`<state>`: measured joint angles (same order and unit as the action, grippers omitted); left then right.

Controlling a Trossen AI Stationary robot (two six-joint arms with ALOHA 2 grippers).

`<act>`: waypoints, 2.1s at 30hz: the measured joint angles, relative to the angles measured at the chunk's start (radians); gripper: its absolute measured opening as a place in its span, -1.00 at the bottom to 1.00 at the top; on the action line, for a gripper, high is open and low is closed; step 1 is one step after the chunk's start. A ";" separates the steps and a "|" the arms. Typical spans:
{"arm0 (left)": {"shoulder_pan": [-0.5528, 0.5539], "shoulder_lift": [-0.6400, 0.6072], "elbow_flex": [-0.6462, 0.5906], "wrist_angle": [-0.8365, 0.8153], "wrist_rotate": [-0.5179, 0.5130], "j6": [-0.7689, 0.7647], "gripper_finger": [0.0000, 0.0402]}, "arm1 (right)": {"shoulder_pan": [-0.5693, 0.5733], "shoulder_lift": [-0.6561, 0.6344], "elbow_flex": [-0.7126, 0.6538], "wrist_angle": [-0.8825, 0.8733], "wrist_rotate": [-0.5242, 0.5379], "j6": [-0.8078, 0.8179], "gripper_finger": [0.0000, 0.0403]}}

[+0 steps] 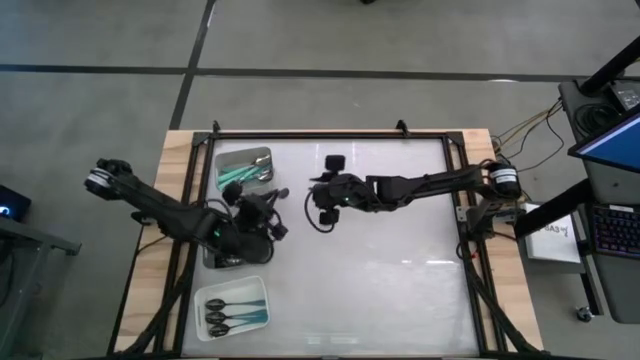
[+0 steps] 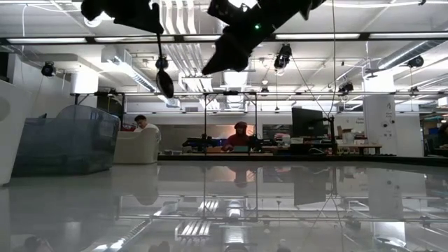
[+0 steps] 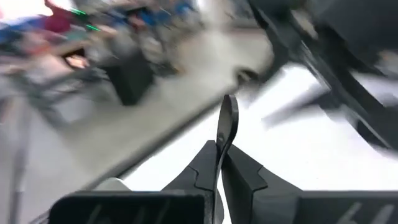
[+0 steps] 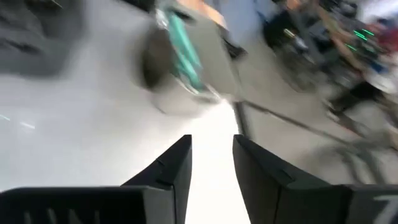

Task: Sort silverware by color (type)
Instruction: Put the black spoon into the black bin, then return to Home Position

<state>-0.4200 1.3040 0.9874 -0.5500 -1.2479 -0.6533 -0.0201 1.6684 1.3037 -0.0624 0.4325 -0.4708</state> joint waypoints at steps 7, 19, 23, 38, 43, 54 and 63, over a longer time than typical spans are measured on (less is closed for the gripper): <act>0.082 -0.150 0.056 -0.182 0.472 0.151 -1.00 | -0.011 -0.058 0.000 -0.165 0.342 0.020 -0.46; 0.147 -0.146 0.307 -0.933 0.915 -0.035 -1.00 | -0.088 -0.218 0.000 -0.489 0.397 0.370 -0.52; 0.145 -0.138 0.222 -0.921 1.008 -0.034 -1.00 | -0.112 -0.264 -0.015 -0.591 0.332 0.478 -0.52; 0.145 -0.109 -0.054 -0.629 1.162 0.068 -0.98 | -0.080 -0.546 -0.439 -0.317 0.200 0.634 -0.59; 0.145 -0.099 -0.047 -0.619 1.129 0.069 -0.84 | -0.053 -0.649 -0.603 -0.041 0.065 0.563 -0.58; 0.145 -0.093 -0.031 -0.556 1.111 0.093 -0.41 | -0.015 -0.838 -0.846 0.164 0.038 0.566 -0.57; 0.089 -0.121 -0.064 -0.053 0.607 0.209 -0.42 | -0.015 -0.915 -1.096 0.660 0.038 0.450 -0.57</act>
<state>-0.3305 1.1828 0.9238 -0.6034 -0.6410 -0.4443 -0.0349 0.7539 0.2075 0.5976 0.4709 -0.0203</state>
